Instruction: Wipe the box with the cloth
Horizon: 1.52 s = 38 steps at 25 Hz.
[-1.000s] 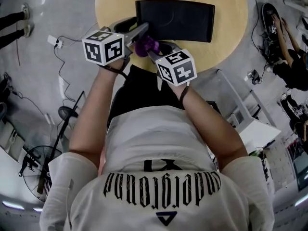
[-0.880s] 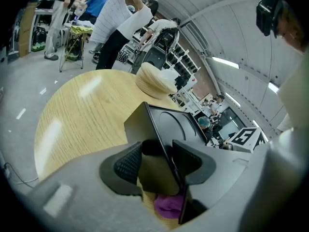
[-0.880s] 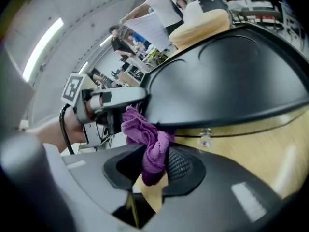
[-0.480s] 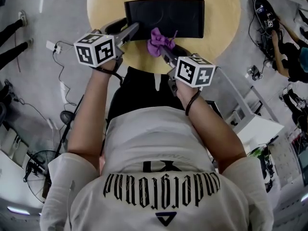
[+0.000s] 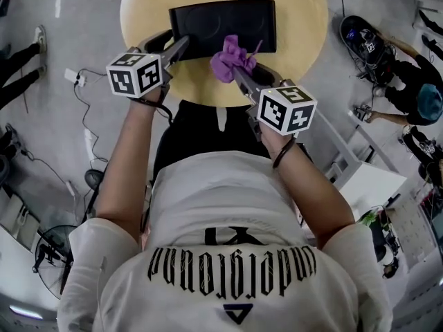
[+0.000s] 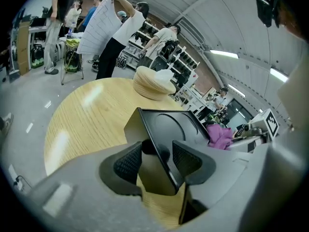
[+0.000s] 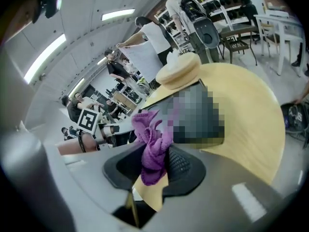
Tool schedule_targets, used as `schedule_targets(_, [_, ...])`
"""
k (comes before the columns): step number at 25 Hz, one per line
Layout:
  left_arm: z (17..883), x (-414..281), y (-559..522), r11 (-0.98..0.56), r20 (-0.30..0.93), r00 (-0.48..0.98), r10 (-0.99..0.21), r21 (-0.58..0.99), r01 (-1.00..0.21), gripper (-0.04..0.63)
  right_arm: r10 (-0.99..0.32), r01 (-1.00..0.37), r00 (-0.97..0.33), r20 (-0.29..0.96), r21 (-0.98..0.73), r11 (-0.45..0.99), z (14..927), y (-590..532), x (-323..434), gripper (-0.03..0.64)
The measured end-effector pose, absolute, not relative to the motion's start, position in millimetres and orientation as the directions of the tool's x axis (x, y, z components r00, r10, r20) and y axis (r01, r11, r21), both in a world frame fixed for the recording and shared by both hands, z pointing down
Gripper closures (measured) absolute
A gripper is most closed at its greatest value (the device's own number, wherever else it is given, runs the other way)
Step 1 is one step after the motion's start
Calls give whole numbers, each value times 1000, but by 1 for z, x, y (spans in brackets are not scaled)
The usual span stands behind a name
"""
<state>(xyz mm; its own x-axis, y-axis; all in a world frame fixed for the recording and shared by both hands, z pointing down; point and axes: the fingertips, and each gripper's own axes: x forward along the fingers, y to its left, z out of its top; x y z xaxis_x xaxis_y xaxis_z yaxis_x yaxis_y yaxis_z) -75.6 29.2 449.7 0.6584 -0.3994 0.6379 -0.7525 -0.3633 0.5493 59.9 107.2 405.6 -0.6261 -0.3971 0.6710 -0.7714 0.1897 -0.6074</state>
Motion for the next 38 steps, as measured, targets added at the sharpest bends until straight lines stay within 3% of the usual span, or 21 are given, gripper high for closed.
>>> schedule_targets(10, [382,-75,32,-403,619,609,-497,457,-793,367,-472,-778,-627,620,-459,430,328,78,101,514])
schedule_targets(17, [305,-69,35,-440,547,584,-600,384,-812,393,-475,-727,-668,573,-367,580,279,72,114,512])
schedule_targets(26, [199,-27,53,-483,413,580,-702,323,-814,459,-501,-663,-721,479,-267,700,202,63,146,512])
schedule_targets(38, [131,-4,67,-484,297,540,-787,245,-840,569,-500,-599,-767,402,-170,782,145,73,174,512])
